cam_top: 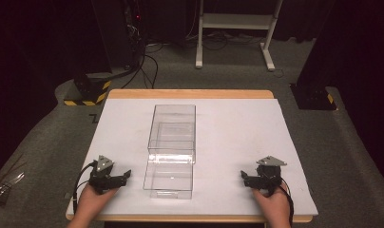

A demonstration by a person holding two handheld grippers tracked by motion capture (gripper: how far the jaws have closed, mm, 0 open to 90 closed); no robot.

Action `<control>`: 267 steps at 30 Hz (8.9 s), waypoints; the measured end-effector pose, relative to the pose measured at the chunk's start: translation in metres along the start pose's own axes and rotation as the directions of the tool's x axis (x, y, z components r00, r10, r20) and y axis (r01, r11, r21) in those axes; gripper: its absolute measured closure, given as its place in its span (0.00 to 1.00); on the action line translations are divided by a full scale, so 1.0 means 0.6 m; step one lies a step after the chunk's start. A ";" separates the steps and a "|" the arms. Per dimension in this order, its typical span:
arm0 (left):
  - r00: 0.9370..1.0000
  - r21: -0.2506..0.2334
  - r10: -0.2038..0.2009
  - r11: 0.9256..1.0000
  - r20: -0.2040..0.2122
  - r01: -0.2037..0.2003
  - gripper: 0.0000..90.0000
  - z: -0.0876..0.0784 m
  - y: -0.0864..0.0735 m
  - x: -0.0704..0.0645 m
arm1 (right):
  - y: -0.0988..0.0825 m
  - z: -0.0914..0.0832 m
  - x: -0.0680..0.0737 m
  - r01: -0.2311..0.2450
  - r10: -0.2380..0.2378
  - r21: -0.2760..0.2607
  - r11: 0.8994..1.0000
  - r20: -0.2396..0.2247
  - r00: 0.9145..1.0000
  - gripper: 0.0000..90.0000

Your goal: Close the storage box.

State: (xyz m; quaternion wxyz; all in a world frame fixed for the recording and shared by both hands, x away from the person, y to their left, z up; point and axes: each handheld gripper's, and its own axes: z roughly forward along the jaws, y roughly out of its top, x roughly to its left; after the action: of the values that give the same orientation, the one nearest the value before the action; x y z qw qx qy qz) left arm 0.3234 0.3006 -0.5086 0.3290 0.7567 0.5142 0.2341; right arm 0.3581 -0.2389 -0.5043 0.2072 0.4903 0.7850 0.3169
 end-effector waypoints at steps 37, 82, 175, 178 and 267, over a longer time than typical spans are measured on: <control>1.000 -0.003 -0.008 1.000 0.000 0.008 0.23 0.000 0.001 0.000 | 0.000 -0.001 0.001 0.005 -0.005 0.001 1.000 0.004 1.000 0.12; 0.986 -0.171 0.005 0.985 0.164 0.024 0.11 -0.059 0.022 -0.020 | 0.000 -0.001 0.001 0.005 -0.005 -0.001 1.000 0.003 1.000 0.12; 0.902 -0.241 0.183 0.966 0.391 -0.092 0.41 -0.088 0.002 -0.151 | 0.000 -0.001 0.001 0.007 -0.007 -0.002 1.000 0.004 1.000 0.12; 0.901 -0.247 0.188 0.964 0.390 -0.095 0.43 -0.089 0.001 -0.153 | 0.000 -0.001 0.001 0.007 -0.007 -0.002 1.000 0.003 1.000 0.12; 0.959 -0.326 0.151 0.943 0.240 -0.067 0.59 -0.040 0.048 -0.145 | 0.000 -0.001 0.000 0.005 -0.005 -0.002 1.000 0.000 1.000 0.12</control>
State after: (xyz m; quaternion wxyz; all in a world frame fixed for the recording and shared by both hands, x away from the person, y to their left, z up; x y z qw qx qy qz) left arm 0.2934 0.2184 -0.4728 0.4968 0.7462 0.3792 0.2290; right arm 0.3576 -0.2389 -0.5041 0.2087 0.4881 0.7860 0.3170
